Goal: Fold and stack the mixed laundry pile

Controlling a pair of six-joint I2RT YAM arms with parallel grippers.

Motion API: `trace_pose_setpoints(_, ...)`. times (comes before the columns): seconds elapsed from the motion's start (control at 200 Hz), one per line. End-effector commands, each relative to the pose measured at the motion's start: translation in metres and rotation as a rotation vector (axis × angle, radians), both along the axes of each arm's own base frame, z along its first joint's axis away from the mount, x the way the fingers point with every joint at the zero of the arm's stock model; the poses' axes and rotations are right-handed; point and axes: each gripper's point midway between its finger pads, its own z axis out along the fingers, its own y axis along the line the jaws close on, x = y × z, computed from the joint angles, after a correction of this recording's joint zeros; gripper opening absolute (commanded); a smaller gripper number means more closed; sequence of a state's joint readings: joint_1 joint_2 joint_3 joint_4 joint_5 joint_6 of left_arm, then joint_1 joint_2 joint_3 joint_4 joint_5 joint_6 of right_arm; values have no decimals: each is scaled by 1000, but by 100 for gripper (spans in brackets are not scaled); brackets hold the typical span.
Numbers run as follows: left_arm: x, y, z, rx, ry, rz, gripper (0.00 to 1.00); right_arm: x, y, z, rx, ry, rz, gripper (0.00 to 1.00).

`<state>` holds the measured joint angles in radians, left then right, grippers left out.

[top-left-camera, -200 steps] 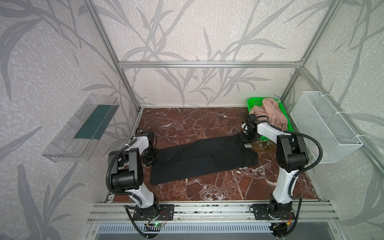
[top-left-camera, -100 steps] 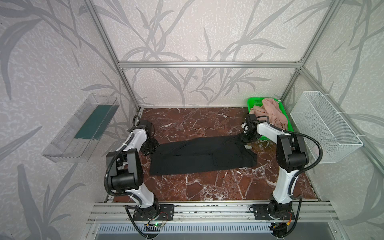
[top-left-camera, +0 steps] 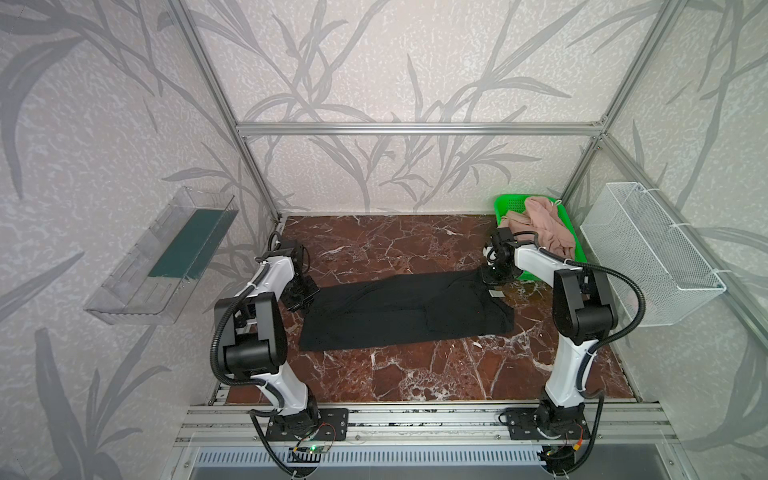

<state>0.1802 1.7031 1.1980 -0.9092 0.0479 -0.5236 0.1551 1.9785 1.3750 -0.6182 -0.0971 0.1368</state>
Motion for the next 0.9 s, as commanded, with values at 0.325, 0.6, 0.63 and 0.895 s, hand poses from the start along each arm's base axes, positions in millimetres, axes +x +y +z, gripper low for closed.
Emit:
trace_pose_setpoints(0.325, -5, -11, -20, -107, 33, 17, 1, -1, -6, -3, -14, 18, 1, 18)
trace_pose_setpoints(0.6, 23, -7, -8, -113, -53, -16, 0, -1, -8, -3, -13, 17, -4, 18)
trace_pose_setpoints(0.63, 29, -6, -4, -112, -69, -28, 0, -1, -8, -3, -13, 19, -4, 18)
trace_pose_setpoints(0.895, 67, 3, 21, -58, -222, -124, 0, -2, -9, -4, -16, 23, -7, 18)
